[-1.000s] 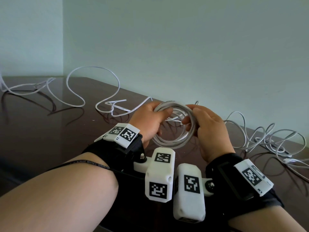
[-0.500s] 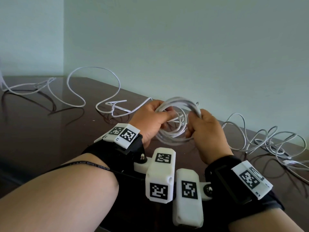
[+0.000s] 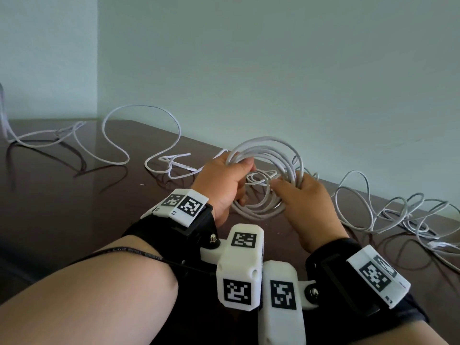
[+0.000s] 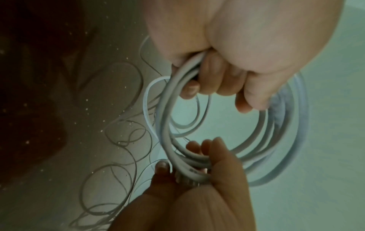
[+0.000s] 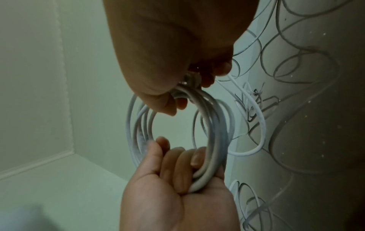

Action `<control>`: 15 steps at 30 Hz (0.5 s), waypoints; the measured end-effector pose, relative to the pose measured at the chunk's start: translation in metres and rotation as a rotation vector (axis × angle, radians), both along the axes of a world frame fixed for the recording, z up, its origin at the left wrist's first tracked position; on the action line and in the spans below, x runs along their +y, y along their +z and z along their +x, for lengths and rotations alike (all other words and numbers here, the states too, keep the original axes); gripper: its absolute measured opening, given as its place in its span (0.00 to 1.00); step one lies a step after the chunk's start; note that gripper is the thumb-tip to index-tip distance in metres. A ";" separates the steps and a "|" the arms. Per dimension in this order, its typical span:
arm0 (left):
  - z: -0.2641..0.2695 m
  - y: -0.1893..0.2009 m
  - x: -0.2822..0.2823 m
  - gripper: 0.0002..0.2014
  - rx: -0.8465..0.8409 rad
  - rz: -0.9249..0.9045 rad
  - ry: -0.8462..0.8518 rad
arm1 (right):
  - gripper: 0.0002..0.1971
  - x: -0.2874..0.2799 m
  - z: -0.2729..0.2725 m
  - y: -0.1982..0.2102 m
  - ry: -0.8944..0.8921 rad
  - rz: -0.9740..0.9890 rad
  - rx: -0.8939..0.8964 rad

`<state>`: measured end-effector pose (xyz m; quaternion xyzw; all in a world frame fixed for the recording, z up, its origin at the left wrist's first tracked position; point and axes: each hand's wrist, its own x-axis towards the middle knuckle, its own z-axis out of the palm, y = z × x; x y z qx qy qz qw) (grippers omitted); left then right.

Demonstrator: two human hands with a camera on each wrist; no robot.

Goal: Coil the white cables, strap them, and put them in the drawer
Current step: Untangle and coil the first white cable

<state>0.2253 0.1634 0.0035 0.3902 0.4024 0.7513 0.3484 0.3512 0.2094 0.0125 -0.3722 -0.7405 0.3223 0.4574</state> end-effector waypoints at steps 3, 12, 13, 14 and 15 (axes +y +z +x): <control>-0.001 -0.001 0.001 0.13 0.002 -0.024 -0.023 | 0.06 -0.004 0.000 0.003 0.009 0.017 0.008; -0.008 0.002 0.002 0.13 -0.187 0.003 0.052 | 0.26 -0.009 -0.002 0.002 0.065 -0.054 -0.246; -0.008 0.001 0.003 0.13 -0.188 -0.002 0.069 | 0.28 -0.009 -0.002 0.002 0.072 -0.062 -0.277; -0.008 0.001 0.003 0.13 -0.179 -0.011 0.089 | 0.29 -0.010 -0.003 0.002 0.069 -0.061 -0.296; -0.008 0.001 0.003 0.13 -0.158 -0.023 0.113 | 0.29 -0.008 -0.003 0.001 0.053 -0.042 -0.296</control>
